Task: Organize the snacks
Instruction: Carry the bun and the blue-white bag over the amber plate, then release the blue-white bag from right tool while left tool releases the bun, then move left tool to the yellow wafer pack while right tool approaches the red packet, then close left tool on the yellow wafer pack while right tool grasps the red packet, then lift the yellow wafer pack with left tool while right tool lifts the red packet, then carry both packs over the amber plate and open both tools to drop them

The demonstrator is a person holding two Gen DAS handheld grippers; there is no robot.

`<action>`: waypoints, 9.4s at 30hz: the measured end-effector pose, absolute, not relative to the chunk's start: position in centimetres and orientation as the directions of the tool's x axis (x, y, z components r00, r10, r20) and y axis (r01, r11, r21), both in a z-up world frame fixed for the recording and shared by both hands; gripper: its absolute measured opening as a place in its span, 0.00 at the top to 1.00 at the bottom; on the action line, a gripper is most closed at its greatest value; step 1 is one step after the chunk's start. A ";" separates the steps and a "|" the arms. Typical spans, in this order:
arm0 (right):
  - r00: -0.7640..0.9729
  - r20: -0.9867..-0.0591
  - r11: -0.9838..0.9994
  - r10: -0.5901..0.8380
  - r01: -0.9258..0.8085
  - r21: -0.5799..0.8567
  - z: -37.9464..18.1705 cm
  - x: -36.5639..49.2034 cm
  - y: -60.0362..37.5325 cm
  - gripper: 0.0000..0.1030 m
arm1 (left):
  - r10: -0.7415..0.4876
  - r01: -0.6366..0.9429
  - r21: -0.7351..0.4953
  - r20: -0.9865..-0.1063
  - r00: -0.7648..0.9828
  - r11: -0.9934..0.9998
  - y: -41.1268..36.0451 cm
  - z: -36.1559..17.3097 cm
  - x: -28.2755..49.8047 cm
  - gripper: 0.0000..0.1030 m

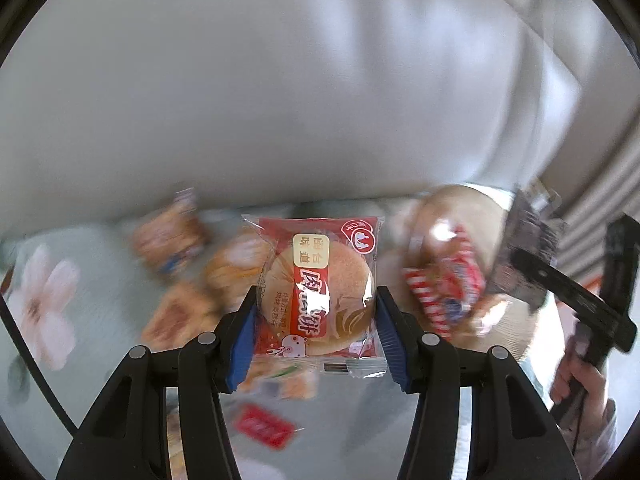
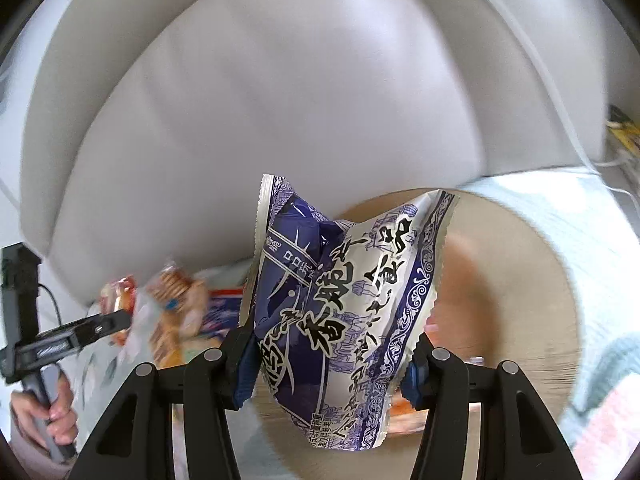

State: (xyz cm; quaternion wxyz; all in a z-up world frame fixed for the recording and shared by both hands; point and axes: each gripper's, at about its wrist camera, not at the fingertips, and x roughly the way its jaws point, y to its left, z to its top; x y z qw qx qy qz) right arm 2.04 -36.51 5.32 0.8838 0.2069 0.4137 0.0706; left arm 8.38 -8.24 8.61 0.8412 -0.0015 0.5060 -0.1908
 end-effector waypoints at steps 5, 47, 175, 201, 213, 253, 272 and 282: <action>0.640 -0.728 0.897 0.245 0.136 0.422 4.1 1.2 -39.9 0.47 | -0.391 0.457 -0.204 -0.846 0.363 0.866 -14.8 7.9 7.3 0.50; 0.629 -0.744 0.884 0.226 0.189 0.428 3.9 0.9 -40.9 0.11 | -0.336 0.499 -0.141 -0.884 0.325 0.855 -19.1 4.3 6.7 0.27; 0.238 -0.943 0.818 0.231 -0.573 0.055 -6.5 -1.5 -6.7 0.58 | -0.080 0.229 0.007 -0.926 0.370 0.973 6.9 -5.9 -1.3 0.60; 0.202 -0.934 0.827 0.296 -0.543 0.145 -6.5 -1.1 -8.0 0.58 | -0.100 0.187 -0.027 -0.914 0.394 0.982 8.0 -5.2 -1.0 0.60; 0.174 -0.919 0.836 0.353 -0.501 0.226 -6.5 -0.8 -9.0 0.58 | -0.114 0.169 -0.048 -0.905 0.409 0.984 8.5 -4.7 -0.9 0.60; 0.206 -0.884 0.810 0.421 -0.525 0.263 -3.7 -0.9 -9.2 0.60 | -0.127 0.100 -0.091 -0.889 0.439 0.991 9.7 -3.7 0.0 0.65; 0.478 -0.742 0.880 0.469 -0.326 0.346 6.6 2.5 -20.8 0.60 | -0.149 0.194 -0.059 -0.855 0.497 0.979 1.7 5.2 6.4 0.65; 0.613 -0.746 0.956 0.259 -0.052 0.289 8.4 4.2 -33.5 0.60 | -0.354 0.533 -0.083 -0.830 0.431 0.842 -14.1 7.6 7.3 0.64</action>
